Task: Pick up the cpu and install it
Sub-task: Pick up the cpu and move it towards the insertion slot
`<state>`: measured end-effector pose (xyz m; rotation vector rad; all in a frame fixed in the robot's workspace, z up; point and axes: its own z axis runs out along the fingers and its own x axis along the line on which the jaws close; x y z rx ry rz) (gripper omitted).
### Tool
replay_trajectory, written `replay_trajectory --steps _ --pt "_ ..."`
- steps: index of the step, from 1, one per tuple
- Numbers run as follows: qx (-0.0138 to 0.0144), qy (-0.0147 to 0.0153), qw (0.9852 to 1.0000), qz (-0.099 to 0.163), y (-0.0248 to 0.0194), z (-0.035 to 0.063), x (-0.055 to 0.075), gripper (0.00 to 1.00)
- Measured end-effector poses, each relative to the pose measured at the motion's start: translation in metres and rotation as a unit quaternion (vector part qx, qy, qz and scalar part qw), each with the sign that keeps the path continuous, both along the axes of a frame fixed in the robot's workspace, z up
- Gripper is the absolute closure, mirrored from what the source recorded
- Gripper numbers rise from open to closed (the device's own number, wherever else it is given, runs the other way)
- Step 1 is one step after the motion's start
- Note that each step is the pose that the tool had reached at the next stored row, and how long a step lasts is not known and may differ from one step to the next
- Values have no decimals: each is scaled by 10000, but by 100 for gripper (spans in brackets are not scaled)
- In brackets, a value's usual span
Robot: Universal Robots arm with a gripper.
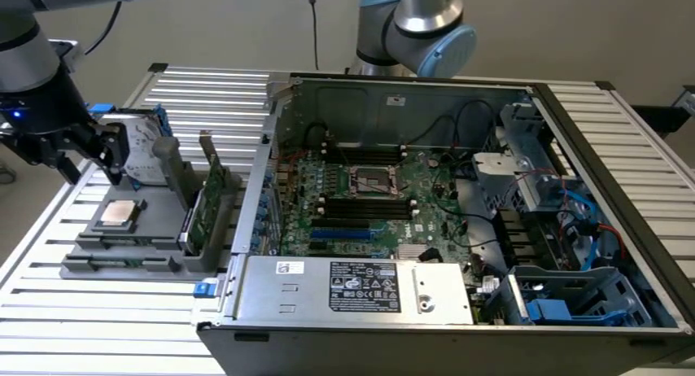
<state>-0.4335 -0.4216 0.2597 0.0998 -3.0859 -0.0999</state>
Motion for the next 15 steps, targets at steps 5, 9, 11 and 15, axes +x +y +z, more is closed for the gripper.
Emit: replay_trajectory --steps 5,9,11,15 --pt "-2 2 10000 3 -33 -89 0 38" --pt "-2 2 10000 3 -63 -161 0 38" --pt "-1 2 10000 5 -75 -198 8 38" --pt "-2 3 10000 5 -82 -270 53 38"
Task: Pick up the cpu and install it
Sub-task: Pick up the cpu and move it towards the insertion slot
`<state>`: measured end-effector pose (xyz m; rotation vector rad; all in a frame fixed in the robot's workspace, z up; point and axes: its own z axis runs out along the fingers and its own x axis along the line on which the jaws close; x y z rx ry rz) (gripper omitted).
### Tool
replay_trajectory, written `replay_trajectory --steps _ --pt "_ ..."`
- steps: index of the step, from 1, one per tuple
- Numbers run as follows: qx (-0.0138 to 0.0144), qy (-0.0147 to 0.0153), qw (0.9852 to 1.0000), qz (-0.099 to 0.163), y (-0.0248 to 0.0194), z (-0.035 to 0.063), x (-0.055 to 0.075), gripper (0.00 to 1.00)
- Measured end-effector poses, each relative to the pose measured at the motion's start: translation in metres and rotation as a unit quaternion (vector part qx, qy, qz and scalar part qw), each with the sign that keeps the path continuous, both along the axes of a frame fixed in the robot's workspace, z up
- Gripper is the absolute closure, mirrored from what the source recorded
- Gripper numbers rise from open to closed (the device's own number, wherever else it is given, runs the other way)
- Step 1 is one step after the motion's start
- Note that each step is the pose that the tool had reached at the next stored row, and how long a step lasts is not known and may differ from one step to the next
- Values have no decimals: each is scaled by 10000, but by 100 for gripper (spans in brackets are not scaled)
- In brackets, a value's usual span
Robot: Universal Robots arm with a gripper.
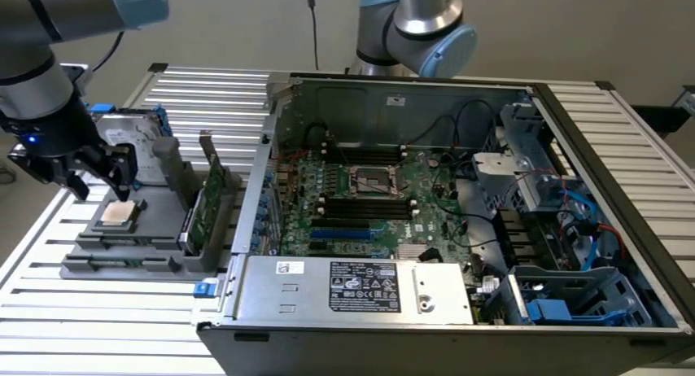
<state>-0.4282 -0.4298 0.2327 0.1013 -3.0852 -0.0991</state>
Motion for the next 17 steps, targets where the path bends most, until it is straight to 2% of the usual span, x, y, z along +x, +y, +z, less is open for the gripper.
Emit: replay_trajectory --steps 4,17 --pt "1 2 10000 0 1 -74 37 38" --pt "-19 73 10000 0 25 -255 39 38"
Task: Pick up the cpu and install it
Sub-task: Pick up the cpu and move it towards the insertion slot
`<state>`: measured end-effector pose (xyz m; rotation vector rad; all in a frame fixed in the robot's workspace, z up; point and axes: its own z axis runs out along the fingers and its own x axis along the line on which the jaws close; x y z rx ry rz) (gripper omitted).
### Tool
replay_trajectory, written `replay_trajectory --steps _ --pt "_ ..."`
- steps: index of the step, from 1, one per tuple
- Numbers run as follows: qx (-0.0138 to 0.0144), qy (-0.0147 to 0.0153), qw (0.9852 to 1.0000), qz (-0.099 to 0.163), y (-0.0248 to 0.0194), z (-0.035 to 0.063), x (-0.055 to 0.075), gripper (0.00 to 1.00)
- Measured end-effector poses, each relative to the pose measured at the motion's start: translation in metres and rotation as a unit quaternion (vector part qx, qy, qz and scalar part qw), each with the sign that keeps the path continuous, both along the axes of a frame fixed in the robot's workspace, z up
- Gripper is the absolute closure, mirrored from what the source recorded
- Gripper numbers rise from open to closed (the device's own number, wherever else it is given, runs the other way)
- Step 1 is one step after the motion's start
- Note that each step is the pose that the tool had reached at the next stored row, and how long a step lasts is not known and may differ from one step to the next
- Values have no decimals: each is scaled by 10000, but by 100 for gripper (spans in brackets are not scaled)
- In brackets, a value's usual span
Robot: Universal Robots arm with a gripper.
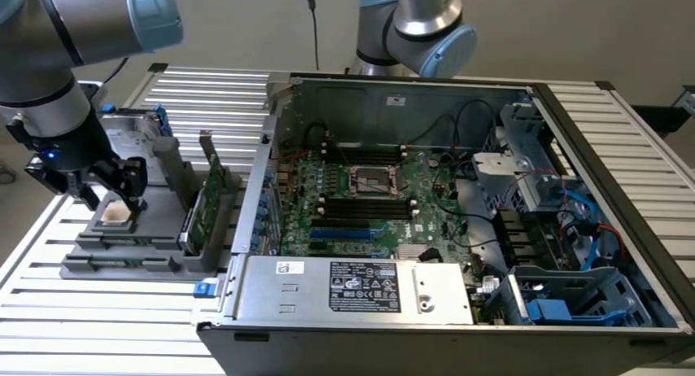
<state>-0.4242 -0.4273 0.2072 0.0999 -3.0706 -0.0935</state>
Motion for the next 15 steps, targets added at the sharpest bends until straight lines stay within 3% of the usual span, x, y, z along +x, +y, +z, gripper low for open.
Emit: replay_trajectory --steps 9,15 --pt "-8 17 10000 0 31 -133 -6 38" --pt "-10 36 10000 0 60 -165 -29 38"
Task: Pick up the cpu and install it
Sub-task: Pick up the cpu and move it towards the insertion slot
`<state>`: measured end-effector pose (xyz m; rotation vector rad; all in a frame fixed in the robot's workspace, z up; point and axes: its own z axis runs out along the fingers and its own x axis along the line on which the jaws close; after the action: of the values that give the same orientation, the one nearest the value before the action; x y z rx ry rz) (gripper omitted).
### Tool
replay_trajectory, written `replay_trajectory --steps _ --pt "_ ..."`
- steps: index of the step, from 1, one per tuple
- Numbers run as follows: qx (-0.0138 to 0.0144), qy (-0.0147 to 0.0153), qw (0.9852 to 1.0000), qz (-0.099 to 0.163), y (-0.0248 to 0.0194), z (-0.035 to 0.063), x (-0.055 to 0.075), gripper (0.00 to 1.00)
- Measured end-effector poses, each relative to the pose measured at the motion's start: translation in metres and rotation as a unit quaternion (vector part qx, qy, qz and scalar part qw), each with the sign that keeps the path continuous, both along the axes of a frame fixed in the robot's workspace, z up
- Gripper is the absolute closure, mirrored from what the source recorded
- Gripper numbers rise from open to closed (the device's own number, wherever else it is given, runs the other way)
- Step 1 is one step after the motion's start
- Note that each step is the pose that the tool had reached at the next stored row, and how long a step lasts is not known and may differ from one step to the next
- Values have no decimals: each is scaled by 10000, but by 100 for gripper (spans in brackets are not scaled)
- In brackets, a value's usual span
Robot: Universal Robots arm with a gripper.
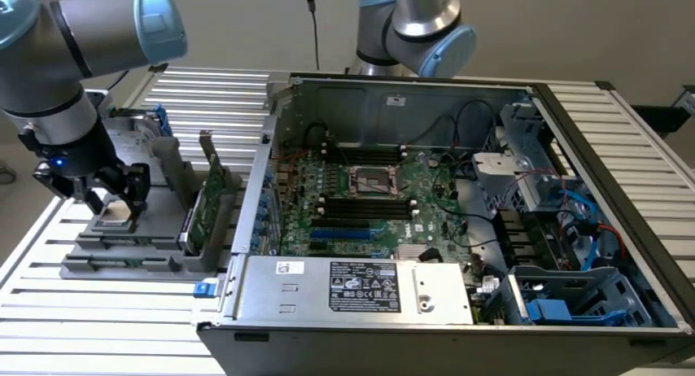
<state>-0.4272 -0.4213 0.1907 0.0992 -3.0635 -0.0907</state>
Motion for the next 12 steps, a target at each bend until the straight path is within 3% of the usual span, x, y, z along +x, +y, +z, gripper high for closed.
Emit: replay_trajectory --steps 5,12 --pt "-26 19 10000 0 3 -52 0 38" --pt "-27 35 10000 0 5 -58 -6 38"
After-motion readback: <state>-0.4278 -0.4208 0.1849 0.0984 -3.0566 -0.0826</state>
